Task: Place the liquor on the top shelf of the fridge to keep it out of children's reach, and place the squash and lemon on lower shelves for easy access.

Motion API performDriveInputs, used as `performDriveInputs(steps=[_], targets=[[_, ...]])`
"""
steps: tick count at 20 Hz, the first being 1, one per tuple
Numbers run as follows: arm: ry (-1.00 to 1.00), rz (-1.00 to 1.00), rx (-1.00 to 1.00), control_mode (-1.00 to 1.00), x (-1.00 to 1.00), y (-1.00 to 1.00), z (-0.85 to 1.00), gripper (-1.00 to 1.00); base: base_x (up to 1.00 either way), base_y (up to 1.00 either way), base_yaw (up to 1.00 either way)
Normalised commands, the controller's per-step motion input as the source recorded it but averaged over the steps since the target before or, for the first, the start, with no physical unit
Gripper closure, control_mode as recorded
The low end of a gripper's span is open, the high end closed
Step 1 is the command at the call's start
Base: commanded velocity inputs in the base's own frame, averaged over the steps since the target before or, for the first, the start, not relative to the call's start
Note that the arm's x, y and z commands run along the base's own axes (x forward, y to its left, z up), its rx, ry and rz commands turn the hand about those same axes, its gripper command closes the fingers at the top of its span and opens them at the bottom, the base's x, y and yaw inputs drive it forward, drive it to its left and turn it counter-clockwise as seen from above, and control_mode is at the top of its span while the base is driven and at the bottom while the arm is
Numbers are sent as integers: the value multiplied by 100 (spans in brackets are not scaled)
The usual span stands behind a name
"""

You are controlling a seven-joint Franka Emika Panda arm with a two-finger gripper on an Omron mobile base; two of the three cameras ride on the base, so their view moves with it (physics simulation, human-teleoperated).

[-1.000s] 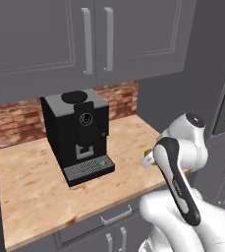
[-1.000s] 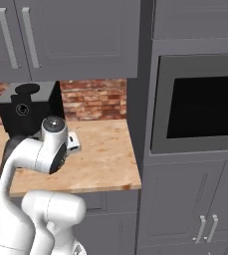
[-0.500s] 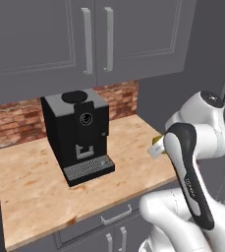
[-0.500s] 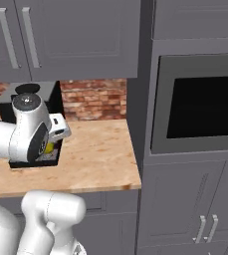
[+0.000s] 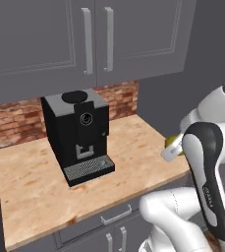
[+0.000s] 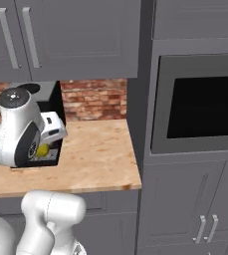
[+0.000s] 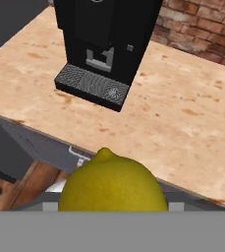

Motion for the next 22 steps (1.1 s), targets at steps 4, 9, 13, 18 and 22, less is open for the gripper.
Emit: performDriveInputs(steps=[4,9,13,18,22], targets=[[0,0,0,-100,-62,-24,0,100,0,0,0],[0,0,0,100,0,0,0,100,-96,-15,10],[0,0,0,100,0,0,0,100,-95,-5,31],[0,0,0,100,0,0,0,100,-65,8,54],[0,0,0,100,0,0,0,100,-55,42,60]])
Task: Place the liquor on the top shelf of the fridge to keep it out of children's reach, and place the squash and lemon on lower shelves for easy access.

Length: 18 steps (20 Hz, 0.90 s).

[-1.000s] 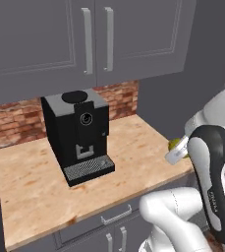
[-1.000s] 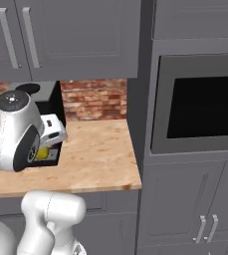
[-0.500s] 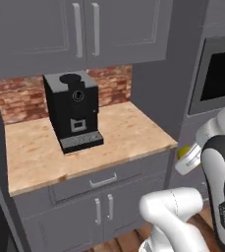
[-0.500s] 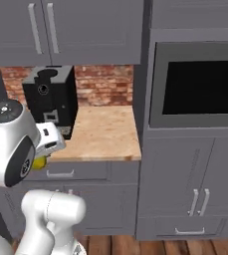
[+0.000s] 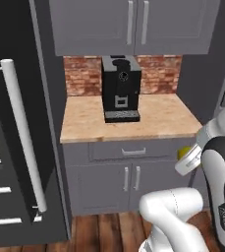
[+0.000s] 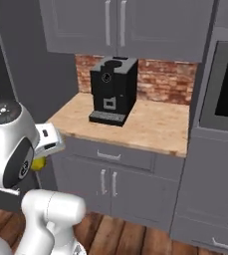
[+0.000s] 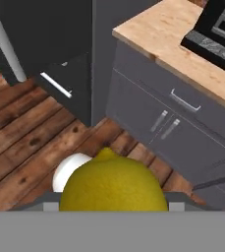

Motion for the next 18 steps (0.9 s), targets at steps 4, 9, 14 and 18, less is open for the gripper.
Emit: performDriveInputs(steps=[4,9,14,18], targets=[[0,0,0,100,0,0,0,100,-39,76,54],[0,0,0,100,0,0,0,100,-23,100,44],[0,0,0,100,0,0,0,100,-7,100,24],[0,0,0,100,0,0,0,100,0,100,5]])
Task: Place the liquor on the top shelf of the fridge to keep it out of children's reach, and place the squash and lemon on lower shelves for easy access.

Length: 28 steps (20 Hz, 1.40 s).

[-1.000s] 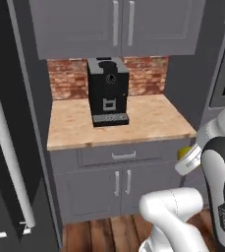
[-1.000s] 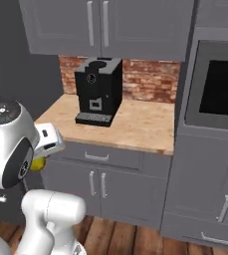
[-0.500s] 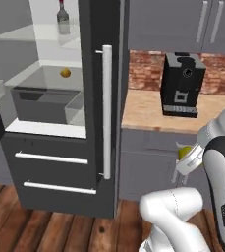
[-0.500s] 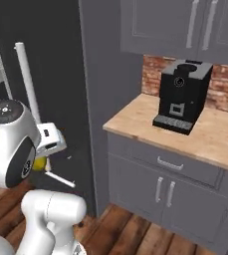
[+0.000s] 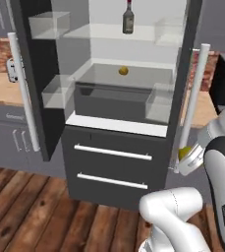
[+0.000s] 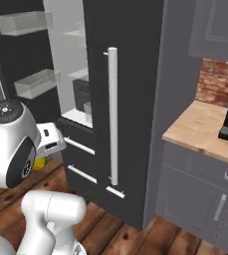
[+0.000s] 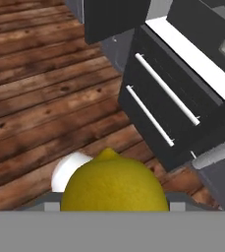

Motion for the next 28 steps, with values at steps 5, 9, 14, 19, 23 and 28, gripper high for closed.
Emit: performDriveInputs(steps=[5,9,14,19,23,28], targets=[[0,0,0,100,0,0,0,100,2,92,-27],[0,0,0,100,0,0,0,100,12,71,-52],[0,0,0,100,0,0,0,100,27,80,-55],[0,0,0,100,0,0,0,100,33,79,-43],[0,0,0,100,0,0,0,100,51,22,-23],[0,0,0,100,0,0,0,100,64,-15,-8]])
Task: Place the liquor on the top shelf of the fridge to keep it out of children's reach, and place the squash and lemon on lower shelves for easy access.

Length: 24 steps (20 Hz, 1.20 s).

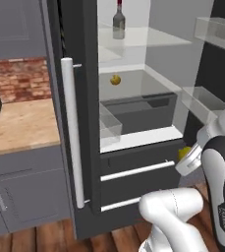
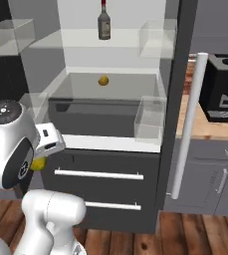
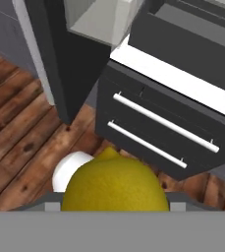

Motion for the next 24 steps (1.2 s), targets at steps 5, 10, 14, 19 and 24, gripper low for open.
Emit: performDriveInputs(steps=[5,10,14,19,24], targets=[[0,0,0,100,0,0,0,100,62,-38,-3],[0,0,0,100,0,0,0,100,55,-39,-1],[0,0,0,100,0,0,0,100,55,-9,-1],[0,0,0,100,0,0,0,100,64,4,-2],[0,0,0,100,0,0,0,100,66,4,-3]])
